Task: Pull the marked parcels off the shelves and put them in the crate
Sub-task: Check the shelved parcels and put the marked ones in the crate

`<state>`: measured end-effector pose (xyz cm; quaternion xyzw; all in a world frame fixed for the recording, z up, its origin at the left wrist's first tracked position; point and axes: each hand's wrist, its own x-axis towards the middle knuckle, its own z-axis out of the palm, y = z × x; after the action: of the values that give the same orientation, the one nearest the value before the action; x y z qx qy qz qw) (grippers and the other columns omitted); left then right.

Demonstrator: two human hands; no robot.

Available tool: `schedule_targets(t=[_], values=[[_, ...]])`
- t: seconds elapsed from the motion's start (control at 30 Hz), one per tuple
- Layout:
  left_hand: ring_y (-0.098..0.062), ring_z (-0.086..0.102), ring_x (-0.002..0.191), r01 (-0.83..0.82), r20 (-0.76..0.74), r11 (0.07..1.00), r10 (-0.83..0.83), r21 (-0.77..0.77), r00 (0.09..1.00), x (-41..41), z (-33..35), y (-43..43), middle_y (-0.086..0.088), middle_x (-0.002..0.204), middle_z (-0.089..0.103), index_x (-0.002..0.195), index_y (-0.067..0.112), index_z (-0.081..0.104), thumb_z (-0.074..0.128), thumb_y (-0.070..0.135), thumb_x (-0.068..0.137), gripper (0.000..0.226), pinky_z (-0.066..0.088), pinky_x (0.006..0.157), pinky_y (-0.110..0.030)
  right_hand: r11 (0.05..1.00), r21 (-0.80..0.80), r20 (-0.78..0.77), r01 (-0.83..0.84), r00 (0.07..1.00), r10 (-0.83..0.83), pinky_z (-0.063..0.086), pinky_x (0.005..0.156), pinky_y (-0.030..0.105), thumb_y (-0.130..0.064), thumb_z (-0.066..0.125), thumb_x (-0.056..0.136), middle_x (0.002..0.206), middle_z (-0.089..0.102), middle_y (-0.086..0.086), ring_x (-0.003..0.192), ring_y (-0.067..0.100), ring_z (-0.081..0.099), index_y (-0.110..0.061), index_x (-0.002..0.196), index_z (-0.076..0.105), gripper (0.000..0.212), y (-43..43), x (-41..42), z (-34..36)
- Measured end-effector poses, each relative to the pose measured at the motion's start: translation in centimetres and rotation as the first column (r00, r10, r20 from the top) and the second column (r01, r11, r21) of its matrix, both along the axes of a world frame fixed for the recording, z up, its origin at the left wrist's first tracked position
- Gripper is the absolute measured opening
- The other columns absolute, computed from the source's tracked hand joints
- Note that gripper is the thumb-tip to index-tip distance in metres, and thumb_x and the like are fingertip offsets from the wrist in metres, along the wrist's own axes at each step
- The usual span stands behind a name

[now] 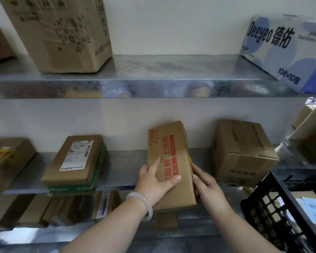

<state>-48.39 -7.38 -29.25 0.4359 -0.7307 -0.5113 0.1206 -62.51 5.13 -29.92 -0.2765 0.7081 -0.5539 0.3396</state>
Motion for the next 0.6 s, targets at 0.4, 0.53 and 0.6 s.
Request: schedule_targets(t=[0.4, 0.53, 0.6], values=[[-0.021, 0.035, 0.139, 0.048, 0.066, 0.997, -0.052, 0.063, 0.997, 1.2, 0.8, -0.5, 0.003, 0.153, 0.028, 0.155, 0.039, 0.007, 0.067, 0.088, 0.041, 0.138, 0.037, 0.112, -0.040, 0.997, -0.071, -0.012, -0.010, 1.000, 0.010, 0.047, 0.071, 0.006, -0.027, 0.083, 0.075, 0.122, 0.048, -0.029, 0.100, -0.021, 0.053, -0.042, 0.141, 0.033, 0.084, -0.8, 2.0, 1.8], [-0.016, 0.057, 0.119, 0.007, -0.119, 0.993, 0.007, 0.120, 0.993, 2.1, 0.5, -1.0, 0.000, 0.140, 0.052, 0.142, 0.040, 0.044, 0.078, 0.048, 0.074, 0.077, 0.048, 0.103, -0.038, 0.996, -0.081, 0.008, 0.021, 1.000, -0.020, 0.047, 0.088, 0.017, -0.020, 0.072, 0.086, 0.121, 0.057, -0.027, 0.113, -0.002, 0.055, -0.040, 0.137, 0.046, 0.060, -1.1, 3.2, 2.4], [-0.015, 0.059, 0.116, -0.009, -0.141, 0.996, 0.022, 0.090, 0.990, 2.5, 0.4, -0.9, 0.002, 0.137, 0.054, 0.140, 0.044, 0.046, 0.077, 0.039, 0.080, 0.068, 0.050, 0.101, -0.041, 0.995, -0.095, 0.073, 0.016, 0.997, -0.009, 0.050, 0.076, 0.013, -0.017, 0.065, 0.091, 0.109, 0.066, -0.026, 0.105, -0.003, 0.061, -0.050, 0.114, 0.061, 0.040, -1.2, 3.6, 2.8]])
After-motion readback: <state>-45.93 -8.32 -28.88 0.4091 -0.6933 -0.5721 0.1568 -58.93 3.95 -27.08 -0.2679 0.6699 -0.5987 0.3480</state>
